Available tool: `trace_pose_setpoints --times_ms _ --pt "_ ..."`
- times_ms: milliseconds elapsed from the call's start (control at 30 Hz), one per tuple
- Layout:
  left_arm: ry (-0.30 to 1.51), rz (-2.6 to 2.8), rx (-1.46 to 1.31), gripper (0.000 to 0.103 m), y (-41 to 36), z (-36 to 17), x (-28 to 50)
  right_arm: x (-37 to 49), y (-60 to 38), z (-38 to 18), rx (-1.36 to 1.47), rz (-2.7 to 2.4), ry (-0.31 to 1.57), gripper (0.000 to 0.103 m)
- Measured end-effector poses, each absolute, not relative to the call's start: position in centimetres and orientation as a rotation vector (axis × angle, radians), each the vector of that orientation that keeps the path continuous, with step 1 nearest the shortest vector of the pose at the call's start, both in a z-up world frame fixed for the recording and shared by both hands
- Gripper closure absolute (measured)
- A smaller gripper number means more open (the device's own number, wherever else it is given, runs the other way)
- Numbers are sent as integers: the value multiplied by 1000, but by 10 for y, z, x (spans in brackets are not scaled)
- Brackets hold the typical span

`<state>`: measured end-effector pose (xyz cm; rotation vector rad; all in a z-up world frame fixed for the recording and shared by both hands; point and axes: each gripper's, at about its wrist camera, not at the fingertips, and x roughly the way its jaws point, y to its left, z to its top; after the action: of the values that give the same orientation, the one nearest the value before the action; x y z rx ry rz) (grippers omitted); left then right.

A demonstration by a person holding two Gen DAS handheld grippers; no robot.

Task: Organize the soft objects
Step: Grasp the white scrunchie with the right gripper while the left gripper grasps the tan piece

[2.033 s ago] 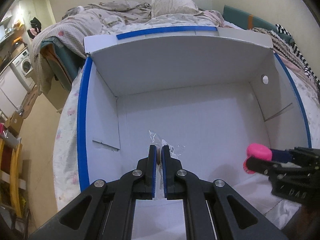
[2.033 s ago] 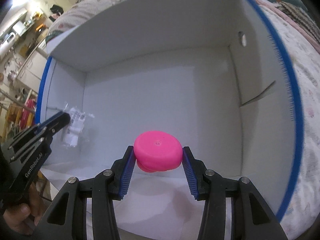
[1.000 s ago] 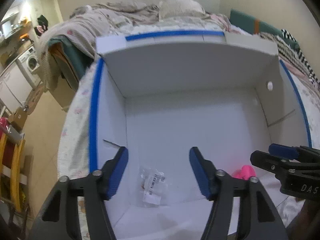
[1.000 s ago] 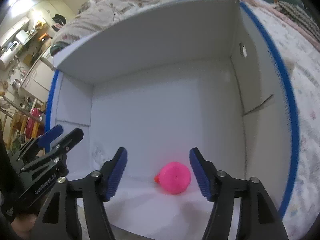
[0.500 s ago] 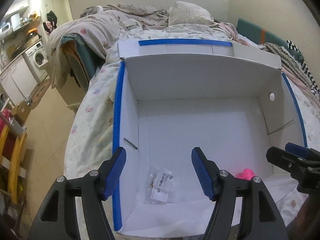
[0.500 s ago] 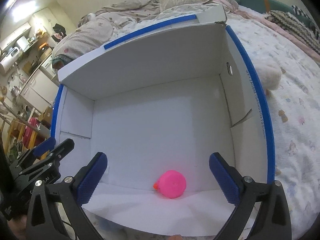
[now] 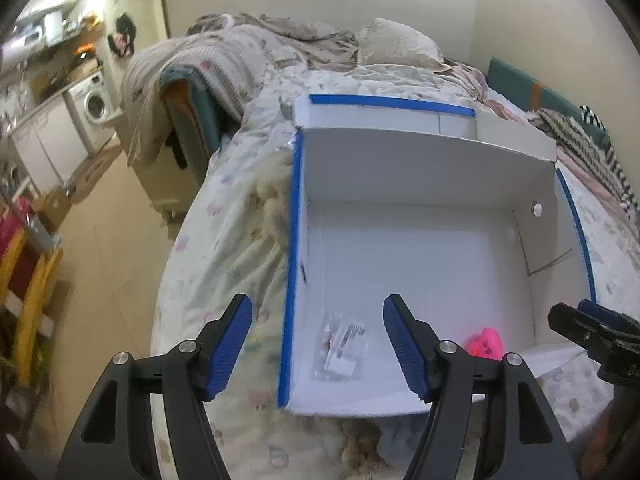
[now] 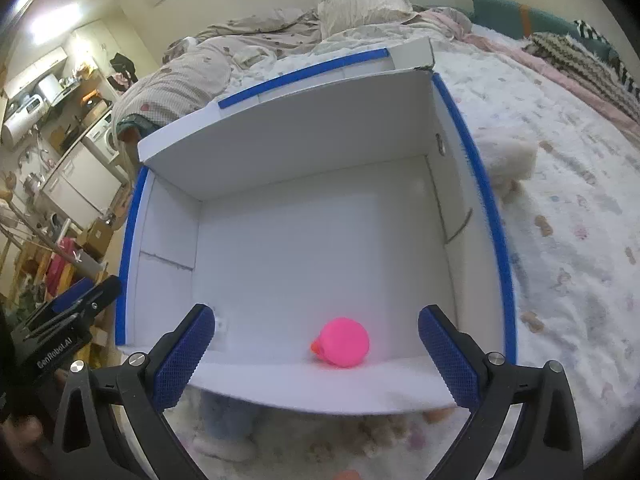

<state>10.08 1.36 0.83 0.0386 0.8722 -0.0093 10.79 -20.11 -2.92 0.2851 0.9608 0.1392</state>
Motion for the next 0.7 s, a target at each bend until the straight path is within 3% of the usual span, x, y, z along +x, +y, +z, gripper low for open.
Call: trace_pose_setpoints --times_ms 700 --pt "958 138 -42 38 94 -22 47 59 -213 -43 296 102 1018 0"
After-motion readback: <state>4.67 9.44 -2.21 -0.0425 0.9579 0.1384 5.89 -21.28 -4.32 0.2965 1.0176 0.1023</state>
